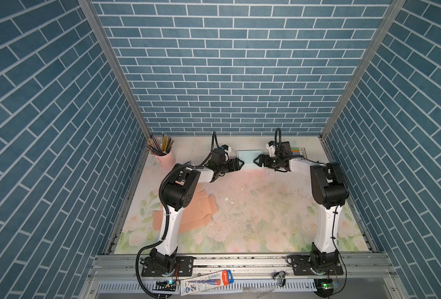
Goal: Fold the paper box
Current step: 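Slide the box with both grippers to the table's far edge near the chalk set, then release the box and draw both grippers back toward the pink cardboard blank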
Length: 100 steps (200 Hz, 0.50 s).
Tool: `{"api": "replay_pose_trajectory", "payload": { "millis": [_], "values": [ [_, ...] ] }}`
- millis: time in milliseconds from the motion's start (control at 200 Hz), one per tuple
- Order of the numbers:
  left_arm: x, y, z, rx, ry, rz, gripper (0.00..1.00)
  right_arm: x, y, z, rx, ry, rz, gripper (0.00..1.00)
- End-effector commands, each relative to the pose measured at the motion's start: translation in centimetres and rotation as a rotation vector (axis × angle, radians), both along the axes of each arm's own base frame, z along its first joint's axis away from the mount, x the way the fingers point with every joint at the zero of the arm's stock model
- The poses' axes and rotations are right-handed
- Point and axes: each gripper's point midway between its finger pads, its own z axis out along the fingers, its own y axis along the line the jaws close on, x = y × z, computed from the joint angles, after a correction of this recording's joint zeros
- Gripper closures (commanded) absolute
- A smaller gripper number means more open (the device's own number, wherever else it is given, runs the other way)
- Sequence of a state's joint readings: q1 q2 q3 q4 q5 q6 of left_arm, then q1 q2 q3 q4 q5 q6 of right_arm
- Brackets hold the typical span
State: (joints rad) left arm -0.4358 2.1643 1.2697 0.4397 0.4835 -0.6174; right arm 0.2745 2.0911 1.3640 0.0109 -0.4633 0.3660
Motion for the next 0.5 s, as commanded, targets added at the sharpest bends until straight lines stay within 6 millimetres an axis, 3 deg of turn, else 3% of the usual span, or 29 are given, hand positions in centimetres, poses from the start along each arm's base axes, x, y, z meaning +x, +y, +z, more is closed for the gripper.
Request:
{"api": "replay_pose_trajectory", "payload": {
  "millis": [0,205,355,395,495],
  "values": [
    [-0.4,1.3,4.8,-0.015,-0.102,0.003,0.2,-0.6,-0.6,3.9,-0.001,-0.06,-0.011,0.07],
    [-4.4,3.2,8.4,0.004,-0.138,-0.039,0.19,-4.0,-1.4,5.4,-0.041,-0.073,-0.017,0.07],
    [-8.1,4.6,10.8,-0.006,-0.159,-0.056,0.17,-8.1,-0.4,5.1,-0.114,-0.059,0.029,0.07],
    [-9.0,5.0,11.1,-0.002,-0.159,-0.057,0.12,-9.2,-0.1,5.1,-0.129,-0.054,0.039,0.07],
    [-11.1,6.0,11.5,0.001,-0.16,-0.052,0.12,-12.1,0.8,5.2,-0.149,-0.05,0.061,0.06]
  ]
}}
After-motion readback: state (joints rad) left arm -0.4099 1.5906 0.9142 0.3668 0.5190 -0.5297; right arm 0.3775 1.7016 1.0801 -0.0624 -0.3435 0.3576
